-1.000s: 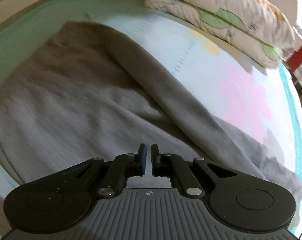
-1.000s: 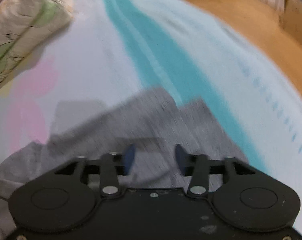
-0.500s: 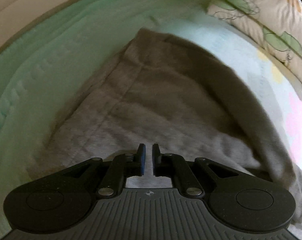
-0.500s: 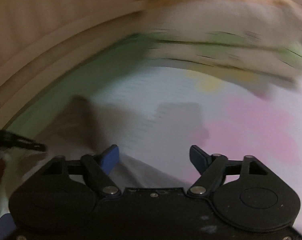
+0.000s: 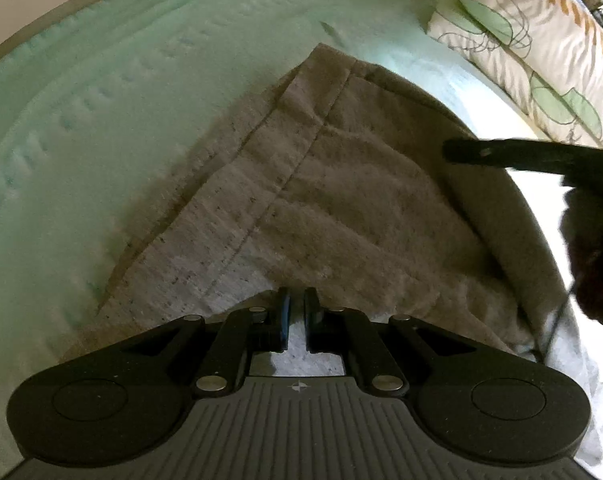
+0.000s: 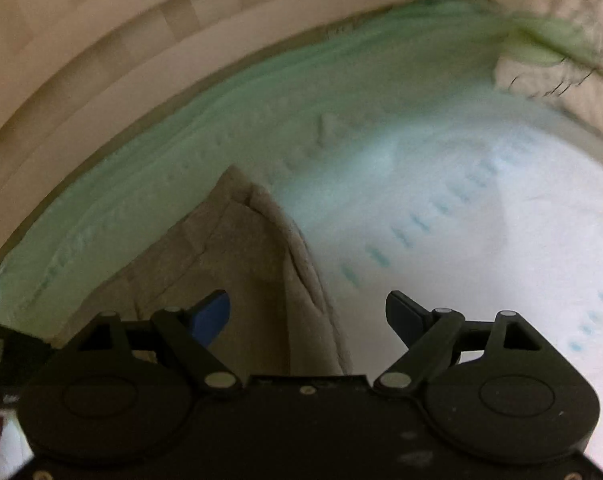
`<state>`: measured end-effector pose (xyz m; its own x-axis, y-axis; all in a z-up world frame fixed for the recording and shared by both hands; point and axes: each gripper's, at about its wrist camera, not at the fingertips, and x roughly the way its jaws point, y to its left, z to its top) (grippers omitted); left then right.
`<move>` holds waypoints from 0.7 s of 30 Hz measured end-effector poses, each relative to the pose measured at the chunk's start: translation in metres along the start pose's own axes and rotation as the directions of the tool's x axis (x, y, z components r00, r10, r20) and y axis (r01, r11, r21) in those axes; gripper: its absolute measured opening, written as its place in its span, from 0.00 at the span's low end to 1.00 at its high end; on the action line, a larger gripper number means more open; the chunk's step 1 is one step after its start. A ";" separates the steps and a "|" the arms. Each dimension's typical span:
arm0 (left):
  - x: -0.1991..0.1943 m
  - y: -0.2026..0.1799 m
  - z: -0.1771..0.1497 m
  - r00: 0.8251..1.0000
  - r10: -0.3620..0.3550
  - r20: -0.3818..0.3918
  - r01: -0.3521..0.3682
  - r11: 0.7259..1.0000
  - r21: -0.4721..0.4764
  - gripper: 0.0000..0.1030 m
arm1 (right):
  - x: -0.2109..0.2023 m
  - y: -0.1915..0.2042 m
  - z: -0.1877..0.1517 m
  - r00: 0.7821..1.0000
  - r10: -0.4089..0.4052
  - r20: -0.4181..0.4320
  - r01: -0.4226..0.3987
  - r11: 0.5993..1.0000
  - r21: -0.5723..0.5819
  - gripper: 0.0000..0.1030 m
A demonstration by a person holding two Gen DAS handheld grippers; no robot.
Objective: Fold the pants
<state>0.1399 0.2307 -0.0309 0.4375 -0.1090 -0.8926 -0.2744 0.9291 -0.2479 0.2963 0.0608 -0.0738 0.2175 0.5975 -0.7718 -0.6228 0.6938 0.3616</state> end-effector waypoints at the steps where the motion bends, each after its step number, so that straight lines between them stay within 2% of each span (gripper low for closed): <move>1: -0.001 0.001 0.001 1.000 -0.004 0.005 0.004 1.000 -0.001 0.06 | 0.009 -0.002 0.004 1.000 0.008 -0.016 -0.008 1.000 -0.001 0.72; 2: -0.002 0.002 0.002 1.000 -0.008 0.011 0.008 1.000 0.000 0.06 | 0.014 0.003 0.000 0.999 0.012 -0.033 -0.012 1.000 -0.007 0.63; 4: -0.001 0.003 0.005 1.000 -0.014 0.017 0.014 1.000 0.002 0.06 | 0.024 0.008 0.000 0.998 0.020 -0.065 -0.022 0.999 -0.024 0.19; 5: 0.000 0.002 0.006 1.000 -0.017 0.017 0.017 1.000 0.002 0.06 | 0.028 0.012 -0.002 0.997 0.015 -0.076 -0.018 0.999 -0.042 0.15; 7: 0.002 0.000 0.007 0.999 -0.028 0.020 0.028 1.000 0.007 0.06 | 0.016 0.025 0.001 0.998 -0.030 -0.058 0.023 0.993 -0.118 0.10; 8: 0.004 -0.002 0.008 0.999 -0.036 0.021 0.035 0.999 0.013 0.06 | 0.009 0.030 0.003 0.997 -0.074 -0.031 0.068 0.986 -0.155 0.10; 10: 0.009 -0.006 0.006 0.999 -0.040 0.019 0.039 0.999 0.029 0.07 | -0.011 0.028 0.012 0.987 -0.153 0.053 0.159 0.976 -0.146 0.09; 12: 0.015 -0.007 0.005 0.999 -0.035 0.025 0.034 0.999 0.033 0.07 | -0.034 0.022 0.019 0.985 -0.139 0.106 0.147 0.986 -0.072 0.09; 13: 0.018 -0.006 0.006 0.999 -0.031 0.027 0.031 0.999 0.027 0.07 | -0.044 0.026 0.020 0.983 -0.132 0.126 0.143 0.986 -0.082 0.09; 18: 0.018 0.015 0.009 0.996 -0.079 0.038 0.082 0.994 -0.071 0.06 | -0.083 0.074 -0.004 0.982 -0.083 0.169 0.116 0.973 -0.198 0.09; 21: -0.001 0.034 0.006 0.995 -0.024 0.092 0.035 0.993 -0.112 0.06 | -0.104 0.111 -0.032 0.983 -0.039 0.182 0.086 0.963 -0.256 0.10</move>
<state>0.1351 0.2643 -0.0359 0.5210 -0.0986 -0.8478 -0.3535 0.8792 -0.3195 0.1807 0.0628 0.0300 0.3750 0.6328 -0.6774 -0.7734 0.6165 0.1478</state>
